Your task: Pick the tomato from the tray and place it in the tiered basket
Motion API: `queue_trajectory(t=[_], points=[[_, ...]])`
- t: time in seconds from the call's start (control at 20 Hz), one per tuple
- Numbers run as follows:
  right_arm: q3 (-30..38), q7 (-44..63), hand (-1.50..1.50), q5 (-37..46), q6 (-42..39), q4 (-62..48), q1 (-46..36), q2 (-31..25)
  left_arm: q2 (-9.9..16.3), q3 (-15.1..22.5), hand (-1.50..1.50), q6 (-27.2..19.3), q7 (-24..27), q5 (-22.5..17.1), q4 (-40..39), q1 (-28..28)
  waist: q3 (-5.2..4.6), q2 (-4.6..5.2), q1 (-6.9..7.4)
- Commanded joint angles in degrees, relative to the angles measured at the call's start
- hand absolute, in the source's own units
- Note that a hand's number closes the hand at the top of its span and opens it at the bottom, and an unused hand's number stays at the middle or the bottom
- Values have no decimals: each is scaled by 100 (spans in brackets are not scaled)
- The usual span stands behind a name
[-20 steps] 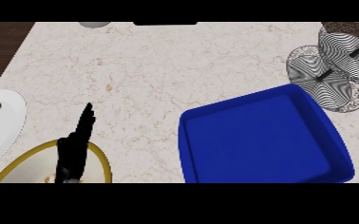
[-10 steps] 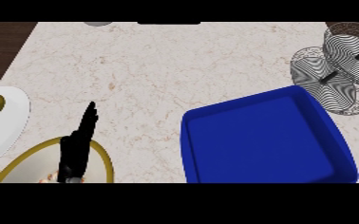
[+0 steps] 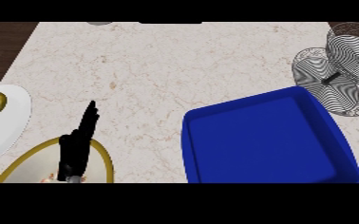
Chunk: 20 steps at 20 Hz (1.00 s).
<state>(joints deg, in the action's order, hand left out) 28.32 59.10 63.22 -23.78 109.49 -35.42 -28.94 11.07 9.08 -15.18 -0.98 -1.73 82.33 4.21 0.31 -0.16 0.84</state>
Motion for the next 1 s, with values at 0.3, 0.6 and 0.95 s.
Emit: queue_trajectory(t=[0.3,0.6,0.95], points=[[97,-565,150,28,907,-2109,-146,18,-211,10,0,15,-148,45,-122,-73,-30,34,-32],[-89,-544,150,249,1394,-3251,-592,-69,-231,10,0,59,-227,116,-149,-143,-30,34,-18],[275,-1099,150,-53,2716,-4487,-621,-77,-136,-194,0,220,196,67,-278,93,-30,33,-19]])
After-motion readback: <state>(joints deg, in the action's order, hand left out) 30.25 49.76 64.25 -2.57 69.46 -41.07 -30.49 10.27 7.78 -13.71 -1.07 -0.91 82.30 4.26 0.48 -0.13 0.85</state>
